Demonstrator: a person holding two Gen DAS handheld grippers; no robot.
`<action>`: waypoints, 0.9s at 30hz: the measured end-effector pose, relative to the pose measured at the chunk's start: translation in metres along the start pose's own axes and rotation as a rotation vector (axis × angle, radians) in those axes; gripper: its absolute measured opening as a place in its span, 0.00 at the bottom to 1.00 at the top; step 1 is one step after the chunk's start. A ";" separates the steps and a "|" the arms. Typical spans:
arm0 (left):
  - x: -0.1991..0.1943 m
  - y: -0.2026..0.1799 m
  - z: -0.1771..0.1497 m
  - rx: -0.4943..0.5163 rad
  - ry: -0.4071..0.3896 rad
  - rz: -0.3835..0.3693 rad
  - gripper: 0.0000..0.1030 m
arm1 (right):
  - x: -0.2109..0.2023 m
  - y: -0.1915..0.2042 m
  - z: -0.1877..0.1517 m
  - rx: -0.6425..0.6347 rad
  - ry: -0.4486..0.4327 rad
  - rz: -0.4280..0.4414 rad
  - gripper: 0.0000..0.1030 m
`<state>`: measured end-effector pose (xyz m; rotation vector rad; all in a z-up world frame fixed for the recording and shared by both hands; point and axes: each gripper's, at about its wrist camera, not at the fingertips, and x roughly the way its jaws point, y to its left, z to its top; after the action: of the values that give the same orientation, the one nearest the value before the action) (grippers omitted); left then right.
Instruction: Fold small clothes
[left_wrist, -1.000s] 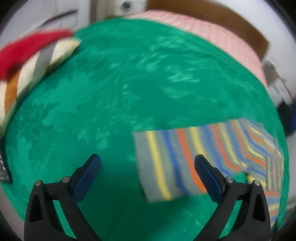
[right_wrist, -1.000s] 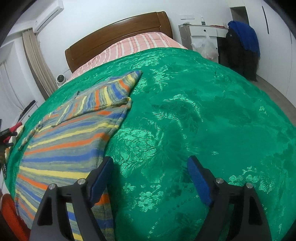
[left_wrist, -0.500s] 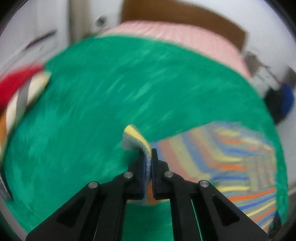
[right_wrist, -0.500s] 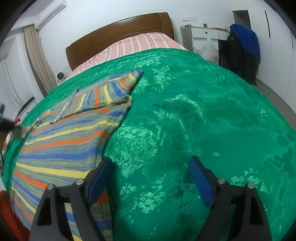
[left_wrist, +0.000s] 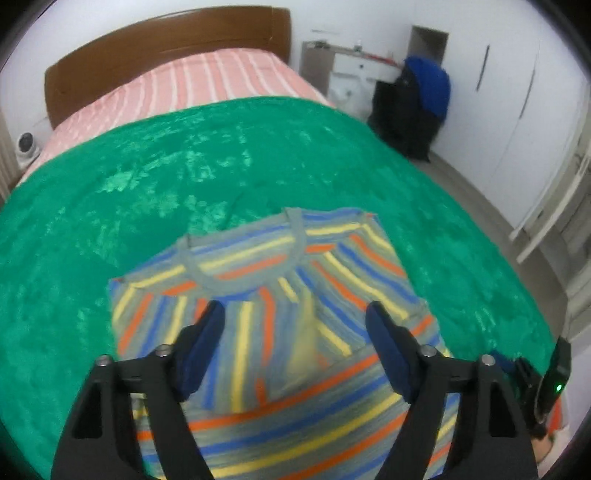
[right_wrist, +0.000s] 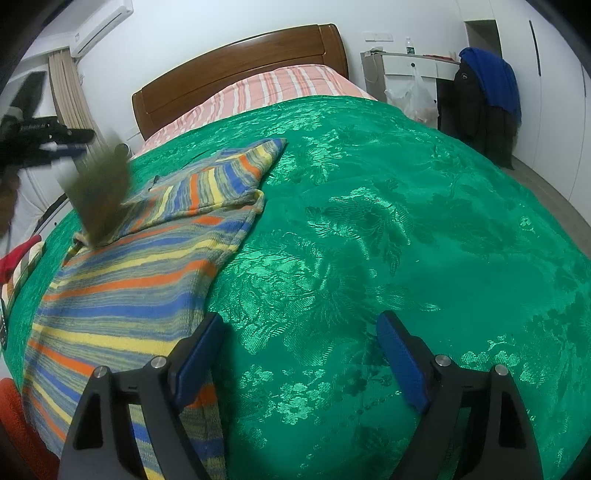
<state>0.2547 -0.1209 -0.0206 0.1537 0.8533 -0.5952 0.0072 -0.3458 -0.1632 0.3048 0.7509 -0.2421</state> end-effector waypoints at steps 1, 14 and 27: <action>-0.001 0.006 -0.004 -0.011 -0.002 -0.006 0.79 | 0.000 0.000 0.000 0.000 0.000 0.001 0.82; -0.009 0.139 -0.077 -0.043 0.135 0.116 0.77 | 0.005 0.003 0.001 -0.018 0.013 0.000 0.86; 0.032 0.164 -0.122 -0.216 0.011 0.355 0.08 | 0.007 0.003 -0.001 -0.038 0.001 -0.010 0.88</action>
<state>0.2808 0.0450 -0.1422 0.1078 0.8701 -0.1688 0.0122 -0.3429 -0.1681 0.2648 0.7577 -0.2370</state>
